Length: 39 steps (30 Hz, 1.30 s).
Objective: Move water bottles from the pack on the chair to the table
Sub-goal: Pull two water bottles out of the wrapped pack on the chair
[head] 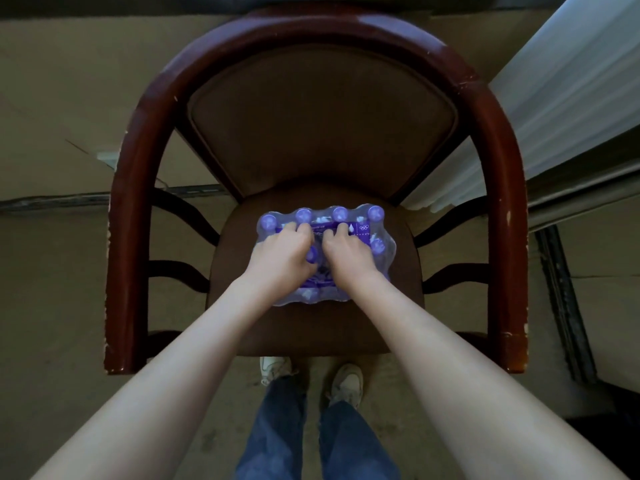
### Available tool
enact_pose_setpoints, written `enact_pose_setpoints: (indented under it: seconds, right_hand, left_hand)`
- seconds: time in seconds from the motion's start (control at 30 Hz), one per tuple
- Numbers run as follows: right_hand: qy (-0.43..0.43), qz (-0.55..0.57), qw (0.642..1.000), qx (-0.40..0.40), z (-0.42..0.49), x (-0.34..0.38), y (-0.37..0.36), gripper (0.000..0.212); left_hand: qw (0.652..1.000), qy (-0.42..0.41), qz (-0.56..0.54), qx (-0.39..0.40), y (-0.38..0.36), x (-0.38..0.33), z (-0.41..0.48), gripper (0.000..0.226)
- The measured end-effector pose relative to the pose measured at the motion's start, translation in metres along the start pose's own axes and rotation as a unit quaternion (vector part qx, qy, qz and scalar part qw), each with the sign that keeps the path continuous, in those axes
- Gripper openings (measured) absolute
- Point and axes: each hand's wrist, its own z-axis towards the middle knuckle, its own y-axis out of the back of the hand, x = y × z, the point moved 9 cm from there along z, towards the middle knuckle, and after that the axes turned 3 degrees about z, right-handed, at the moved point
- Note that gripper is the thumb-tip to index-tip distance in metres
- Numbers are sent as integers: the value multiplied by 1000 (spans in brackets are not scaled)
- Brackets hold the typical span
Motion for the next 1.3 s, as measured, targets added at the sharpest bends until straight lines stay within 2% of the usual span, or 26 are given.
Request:
enact_pose_setpoints:
  seconds: [0.17,0.33,0.43,0.57,0.7,0.83,0.97,1.13,1.3]
  right_hand:
    - [14,-30,999,-8,4,2,-3,40]
    - [46,-143,988,-30,2,3,-8,40]
    - [53,-138,988,-55,2,0,-10,37]
    - [74,-112,985,-107,-2,-3,-1,21]
    - [62,-105,981,-150,-13,-4,17,20]
    - [71,-100,971,-207,-34,3,49,29]
    - [81,-89,957,-264,-59,12,79,21]
    - [76,-125,932,-331,-99,22,132,21]
    - [123,-122,913,-370,-138,43,189,34]
  left_hand:
    - [999,-29,-6,-24,1,-4,-1,31]
    - [996,-50,52,-61,6,-12,-7,28]
    - [997,-43,27,-65,6,-15,-13,28]
    - [998,-12,-42,-50,6,-12,-18,29]
    - [997,-6,-64,-45,12,-13,-21,26]
    - [996,-4,-72,-44,31,-23,-24,29]
    - [995,-7,-67,-68,61,-26,-37,26]
    - [984,-32,-83,-152,112,-35,-60,24]
    - [977,-23,-90,-194,153,-43,-93,22]
